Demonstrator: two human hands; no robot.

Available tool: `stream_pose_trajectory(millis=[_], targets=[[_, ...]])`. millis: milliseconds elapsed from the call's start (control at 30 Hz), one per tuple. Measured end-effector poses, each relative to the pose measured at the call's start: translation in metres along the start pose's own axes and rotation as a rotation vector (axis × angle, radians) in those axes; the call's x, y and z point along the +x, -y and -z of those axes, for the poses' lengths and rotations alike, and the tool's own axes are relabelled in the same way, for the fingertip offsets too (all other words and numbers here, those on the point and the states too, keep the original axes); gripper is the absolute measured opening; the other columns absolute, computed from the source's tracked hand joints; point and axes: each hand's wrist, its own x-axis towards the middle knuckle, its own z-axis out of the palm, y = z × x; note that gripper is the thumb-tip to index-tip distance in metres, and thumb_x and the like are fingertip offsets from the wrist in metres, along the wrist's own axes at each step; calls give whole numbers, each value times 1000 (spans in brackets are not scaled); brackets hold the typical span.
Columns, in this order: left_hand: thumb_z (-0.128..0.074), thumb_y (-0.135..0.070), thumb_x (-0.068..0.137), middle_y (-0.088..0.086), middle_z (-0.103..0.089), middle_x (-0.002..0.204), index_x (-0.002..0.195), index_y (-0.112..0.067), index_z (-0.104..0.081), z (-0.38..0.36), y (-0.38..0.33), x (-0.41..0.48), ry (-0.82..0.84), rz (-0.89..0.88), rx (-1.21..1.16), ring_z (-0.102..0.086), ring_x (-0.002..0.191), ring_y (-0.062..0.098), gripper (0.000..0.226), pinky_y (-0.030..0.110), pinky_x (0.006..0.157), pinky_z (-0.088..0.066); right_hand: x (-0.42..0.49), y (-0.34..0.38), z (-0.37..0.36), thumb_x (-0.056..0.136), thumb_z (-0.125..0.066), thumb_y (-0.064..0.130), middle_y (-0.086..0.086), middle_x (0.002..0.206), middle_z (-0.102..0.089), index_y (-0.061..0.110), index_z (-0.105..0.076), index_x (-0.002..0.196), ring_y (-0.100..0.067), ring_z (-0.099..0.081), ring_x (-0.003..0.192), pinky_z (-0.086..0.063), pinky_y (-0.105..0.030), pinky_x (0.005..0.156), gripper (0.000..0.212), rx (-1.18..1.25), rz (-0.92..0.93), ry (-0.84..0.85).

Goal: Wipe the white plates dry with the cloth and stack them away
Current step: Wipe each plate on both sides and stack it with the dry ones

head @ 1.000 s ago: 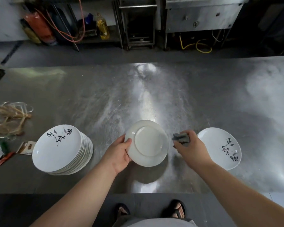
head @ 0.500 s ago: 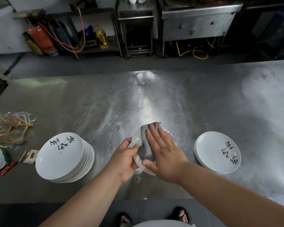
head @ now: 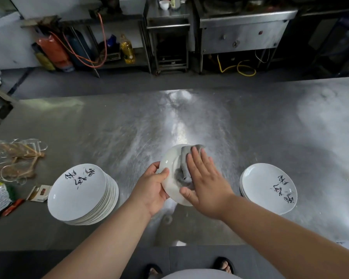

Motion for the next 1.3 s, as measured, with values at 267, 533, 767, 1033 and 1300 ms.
stream_pose_trajectory(millis=[267,533,767,1033,1300], targets=[[-47,-3,106,10,-78,100,114,-17,-61,-3,-8,-2,-23,-17,-70,-77,82,23,21,39,64,-63,-14,3,0,82,13,90,-7,170,26,15,13,165,-24,32,154,9,-45,130,111,19,54,8],[-47,-4,106,11,-79,97,109,-16,-61,-12,-12,-3,-32,-45,-138,-78,80,23,18,39,59,-63,-31,16,-5,89,4,88,-8,172,22,14,7,166,-23,30,156,11,-44,129,107,30,89,-25],[-50,-3,104,12,-75,108,113,-17,-60,-6,-7,-11,79,1,-29,-74,89,26,19,46,82,-58,-19,-23,0,92,-2,86,1,172,22,21,10,165,-17,27,157,-1,-44,131,99,154,-82,-134],[-71,-8,90,14,-74,104,119,-20,-63,-18,-10,-23,242,-4,266,-71,86,26,33,41,76,-55,12,4,20,109,-21,59,-2,168,-35,26,-43,159,-31,-20,159,-18,-51,128,64,78,218,-372],[-56,-5,102,13,-74,109,119,-15,-59,-8,-10,-27,205,8,187,-70,91,28,20,41,76,-55,8,-16,21,110,-26,48,9,170,-24,31,-27,164,-20,-14,158,-24,-47,127,57,182,-9,-357]])
